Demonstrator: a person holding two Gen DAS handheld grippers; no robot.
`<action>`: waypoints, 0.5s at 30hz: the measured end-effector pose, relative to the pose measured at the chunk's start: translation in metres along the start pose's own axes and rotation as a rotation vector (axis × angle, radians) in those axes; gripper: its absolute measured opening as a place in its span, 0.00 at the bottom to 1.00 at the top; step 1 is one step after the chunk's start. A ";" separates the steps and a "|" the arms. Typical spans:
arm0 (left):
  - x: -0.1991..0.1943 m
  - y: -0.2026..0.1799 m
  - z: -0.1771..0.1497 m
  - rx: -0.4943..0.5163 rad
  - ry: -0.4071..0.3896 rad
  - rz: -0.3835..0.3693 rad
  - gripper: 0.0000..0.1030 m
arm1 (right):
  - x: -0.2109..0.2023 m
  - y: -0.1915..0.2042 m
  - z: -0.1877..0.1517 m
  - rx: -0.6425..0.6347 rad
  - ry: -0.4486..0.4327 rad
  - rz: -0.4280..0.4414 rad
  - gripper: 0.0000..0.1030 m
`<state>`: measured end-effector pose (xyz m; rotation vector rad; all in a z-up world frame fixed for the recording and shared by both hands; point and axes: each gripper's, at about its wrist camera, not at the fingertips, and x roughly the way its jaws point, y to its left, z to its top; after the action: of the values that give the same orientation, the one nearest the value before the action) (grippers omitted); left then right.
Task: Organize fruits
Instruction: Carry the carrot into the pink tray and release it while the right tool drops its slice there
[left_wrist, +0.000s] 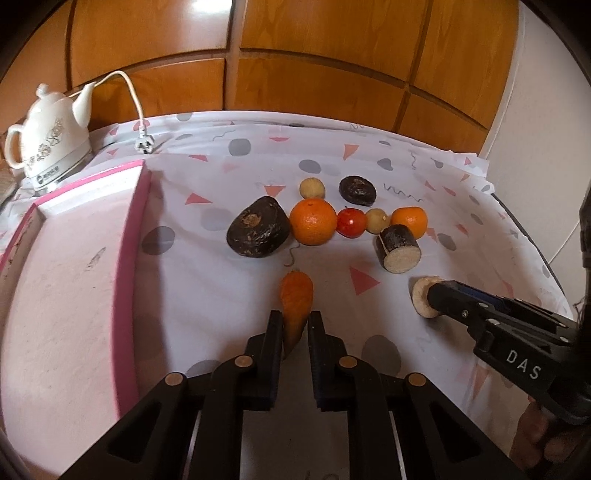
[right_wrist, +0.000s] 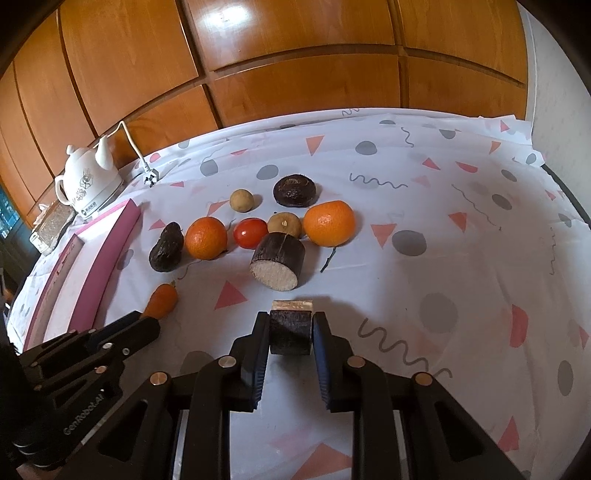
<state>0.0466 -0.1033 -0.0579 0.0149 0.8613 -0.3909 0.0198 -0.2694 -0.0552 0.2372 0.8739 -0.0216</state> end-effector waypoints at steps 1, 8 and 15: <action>-0.005 -0.001 0.000 0.006 -0.014 -0.006 0.13 | -0.001 0.001 -0.001 -0.003 -0.001 -0.001 0.22; -0.035 0.007 0.007 -0.018 -0.080 -0.001 0.13 | -0.012 0.025 -0.005 -0.099 -0.036 0.015 0.22; -0.065 0.050 0.018 -0.136 -0.134 0.065 0.13 | -0.017 0.061 0.001 -0.182 -0.035 0.112 0.22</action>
<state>0.0390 -0.0381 -0.0052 -0.1079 0.7516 -0.2686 0.0163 -0.2118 -0.0298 0.1144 0.8212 0.1576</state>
